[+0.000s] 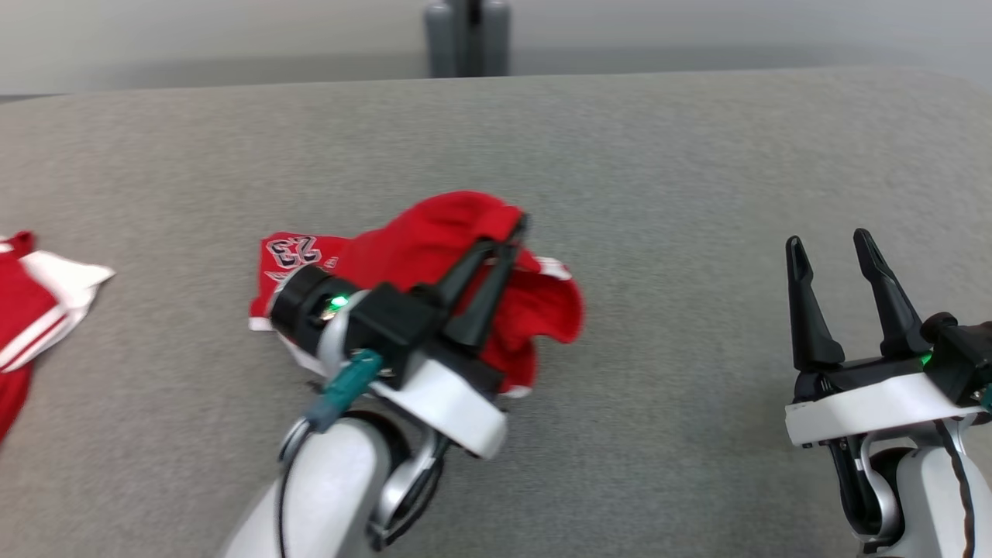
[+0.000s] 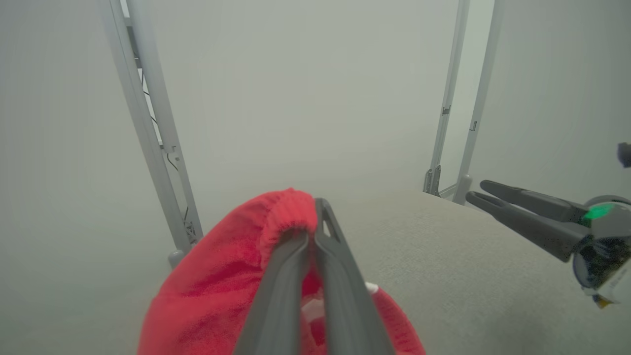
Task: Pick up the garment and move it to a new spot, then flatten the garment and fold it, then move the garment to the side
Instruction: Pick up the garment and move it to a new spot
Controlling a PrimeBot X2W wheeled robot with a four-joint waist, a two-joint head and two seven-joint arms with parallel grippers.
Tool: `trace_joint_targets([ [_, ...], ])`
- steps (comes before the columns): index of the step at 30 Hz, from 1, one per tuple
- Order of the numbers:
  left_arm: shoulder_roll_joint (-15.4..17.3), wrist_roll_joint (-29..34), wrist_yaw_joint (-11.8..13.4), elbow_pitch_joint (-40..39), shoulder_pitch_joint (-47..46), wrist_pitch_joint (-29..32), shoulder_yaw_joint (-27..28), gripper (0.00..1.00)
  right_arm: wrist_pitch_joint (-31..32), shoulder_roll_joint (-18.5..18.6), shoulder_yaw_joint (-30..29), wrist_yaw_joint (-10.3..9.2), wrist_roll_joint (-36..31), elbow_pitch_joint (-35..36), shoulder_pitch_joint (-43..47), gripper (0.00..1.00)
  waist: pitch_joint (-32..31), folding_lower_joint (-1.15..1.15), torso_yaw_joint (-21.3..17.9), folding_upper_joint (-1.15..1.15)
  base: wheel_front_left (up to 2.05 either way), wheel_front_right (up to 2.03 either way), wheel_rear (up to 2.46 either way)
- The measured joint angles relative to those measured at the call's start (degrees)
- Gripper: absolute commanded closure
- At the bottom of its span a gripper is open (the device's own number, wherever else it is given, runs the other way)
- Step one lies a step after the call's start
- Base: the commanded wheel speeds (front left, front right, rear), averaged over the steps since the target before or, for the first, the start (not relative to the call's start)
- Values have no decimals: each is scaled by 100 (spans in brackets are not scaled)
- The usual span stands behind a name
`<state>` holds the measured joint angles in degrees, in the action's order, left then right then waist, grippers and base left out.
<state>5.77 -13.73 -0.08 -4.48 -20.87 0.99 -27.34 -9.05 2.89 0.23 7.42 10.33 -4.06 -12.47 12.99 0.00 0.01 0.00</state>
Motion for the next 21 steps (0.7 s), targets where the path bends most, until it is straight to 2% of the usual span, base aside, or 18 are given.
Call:
trace_joint_targets([
  [7,-201,43,-298,309,-726,257,-691,100,-191,-11,35,0,204,-96,-111,0,212,0,-717,0,0,0,0],
  [10,-261,4,-346,783,-946,417,-893,100,-277,-12,45,0,323,-209,-109,0,336,0,-1018,0,0,0,0],
  [14,-290,-210,-397,1612,-1304,323,-1105,100,-399,-10,57,0,428,-341,-118,0,607,0,-1377,0,0,0,0],
  [19,-294,-360,-393,2356,-1706,205,-1314,98,-466,-12,89,0,466,-427,-235,0,859,0,-1522,0,0,0,0],
  [20,-288,-402,-386,2417,-1748,124,-1361,55,-480,-12,101,0,470,-442,-259,0,884,0,-1532,0,0,0,0],
  [21,-290,-412,-378,2460,-1813,47,-1429,0,-499,-15,104,0,470,-458,-268,0,897,0,-1529,0,0,0,0],
])
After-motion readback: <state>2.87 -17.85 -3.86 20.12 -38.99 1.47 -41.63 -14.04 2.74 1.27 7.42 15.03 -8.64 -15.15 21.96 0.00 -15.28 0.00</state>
